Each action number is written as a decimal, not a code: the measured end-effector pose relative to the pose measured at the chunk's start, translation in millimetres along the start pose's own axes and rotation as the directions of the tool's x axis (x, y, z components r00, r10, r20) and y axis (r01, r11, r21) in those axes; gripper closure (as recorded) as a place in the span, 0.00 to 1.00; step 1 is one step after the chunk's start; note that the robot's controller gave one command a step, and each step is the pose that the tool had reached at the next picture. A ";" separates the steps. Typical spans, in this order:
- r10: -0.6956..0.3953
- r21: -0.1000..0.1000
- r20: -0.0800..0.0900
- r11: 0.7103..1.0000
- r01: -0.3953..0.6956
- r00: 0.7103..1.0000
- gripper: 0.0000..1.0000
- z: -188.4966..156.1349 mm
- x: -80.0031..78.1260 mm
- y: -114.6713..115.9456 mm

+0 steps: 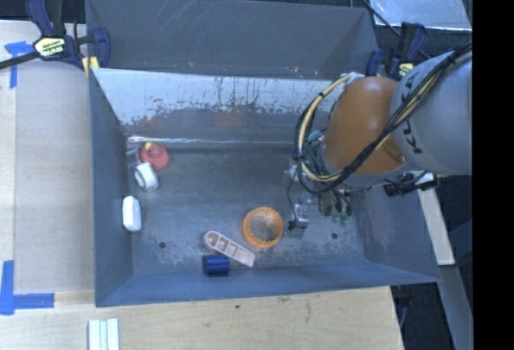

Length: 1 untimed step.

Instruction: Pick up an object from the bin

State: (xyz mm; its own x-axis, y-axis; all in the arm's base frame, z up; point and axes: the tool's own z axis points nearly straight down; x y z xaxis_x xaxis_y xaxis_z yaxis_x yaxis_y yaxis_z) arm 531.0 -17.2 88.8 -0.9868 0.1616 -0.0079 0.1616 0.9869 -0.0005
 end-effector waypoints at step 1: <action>0.000 0.000 0.000 1.000 0.000 1.000 0.00 0.0 0.0 0.0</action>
Offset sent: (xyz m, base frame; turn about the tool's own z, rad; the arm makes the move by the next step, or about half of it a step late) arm -0.0326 0.0298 -0.0185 -0.1315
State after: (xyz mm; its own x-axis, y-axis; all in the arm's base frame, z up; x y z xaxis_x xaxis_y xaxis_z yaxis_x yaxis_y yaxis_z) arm 531.0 -17.2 88.8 -0.9869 0.1613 -0.0079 0.1613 0.9869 -0.0005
